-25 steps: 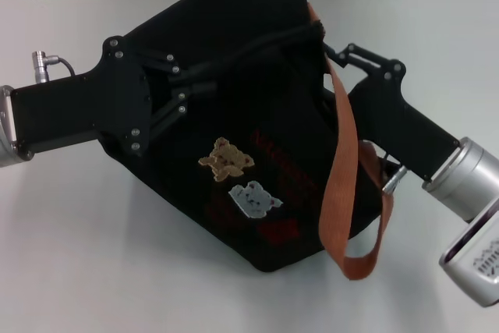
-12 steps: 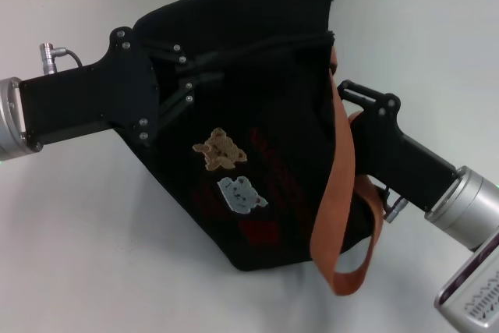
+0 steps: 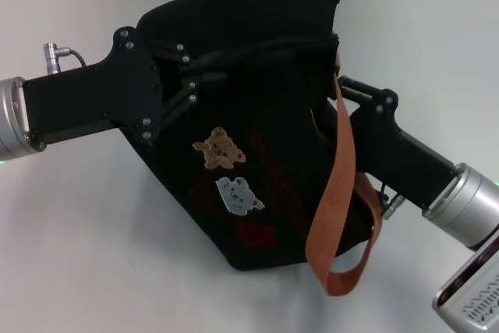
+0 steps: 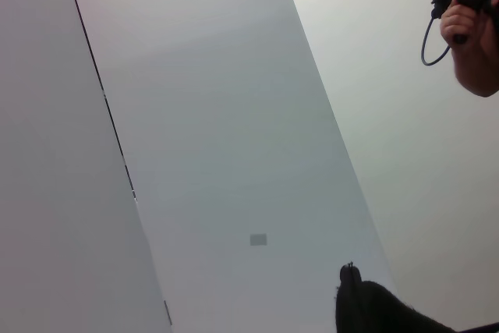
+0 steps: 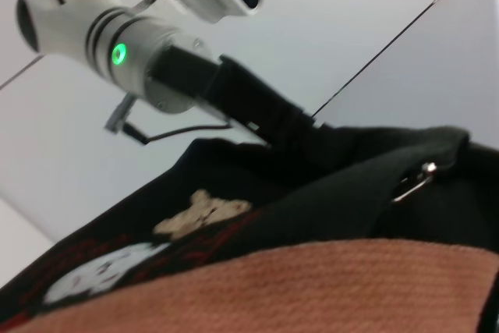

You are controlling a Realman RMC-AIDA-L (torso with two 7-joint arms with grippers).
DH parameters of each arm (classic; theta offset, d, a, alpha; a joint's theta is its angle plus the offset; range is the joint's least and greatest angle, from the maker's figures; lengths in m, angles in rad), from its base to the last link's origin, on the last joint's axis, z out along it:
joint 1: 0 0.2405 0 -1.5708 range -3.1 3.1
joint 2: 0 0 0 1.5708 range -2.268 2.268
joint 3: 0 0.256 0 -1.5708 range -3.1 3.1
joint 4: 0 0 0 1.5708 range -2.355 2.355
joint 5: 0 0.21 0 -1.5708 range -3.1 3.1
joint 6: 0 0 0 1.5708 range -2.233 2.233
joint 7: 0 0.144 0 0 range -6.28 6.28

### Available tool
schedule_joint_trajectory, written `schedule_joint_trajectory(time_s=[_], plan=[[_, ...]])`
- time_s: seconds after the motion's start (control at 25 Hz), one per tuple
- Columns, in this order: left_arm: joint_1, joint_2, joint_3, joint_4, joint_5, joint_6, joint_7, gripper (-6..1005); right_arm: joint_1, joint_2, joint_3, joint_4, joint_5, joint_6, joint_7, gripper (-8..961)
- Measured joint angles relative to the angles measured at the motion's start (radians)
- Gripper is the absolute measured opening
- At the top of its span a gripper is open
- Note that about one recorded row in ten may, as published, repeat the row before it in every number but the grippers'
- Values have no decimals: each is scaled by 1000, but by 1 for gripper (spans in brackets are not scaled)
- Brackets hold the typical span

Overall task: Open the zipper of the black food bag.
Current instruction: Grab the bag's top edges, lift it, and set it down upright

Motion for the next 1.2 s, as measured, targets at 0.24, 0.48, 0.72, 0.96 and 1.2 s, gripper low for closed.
schedule_joint_trajectory(time_s=[0.24, 0.48, 0.72, 0.96, 1.2], plan=[[2, 0, 0, -1, 0, 1, 1, 86, 4, 0, 43, 12, -11, -29, 6, 308], [2, 0, 1, -2, 5, 3, 9, 86, 5, 0, 63, 22, -14, -29, 7, 295], [5, 0, 1, -3, 7, 5, 13, 86, 7, 0, 65, 25, -26, -22, 12, 282], [8, 0, 2, -3, 8, 9, 16, 86, 13, 0, 66, 27, -42, 0, 13, 269], [10, 0, 2, -3, 9, 12, 24, 87, 21, 0, 83, 44, -56, 7, 15, 152]])
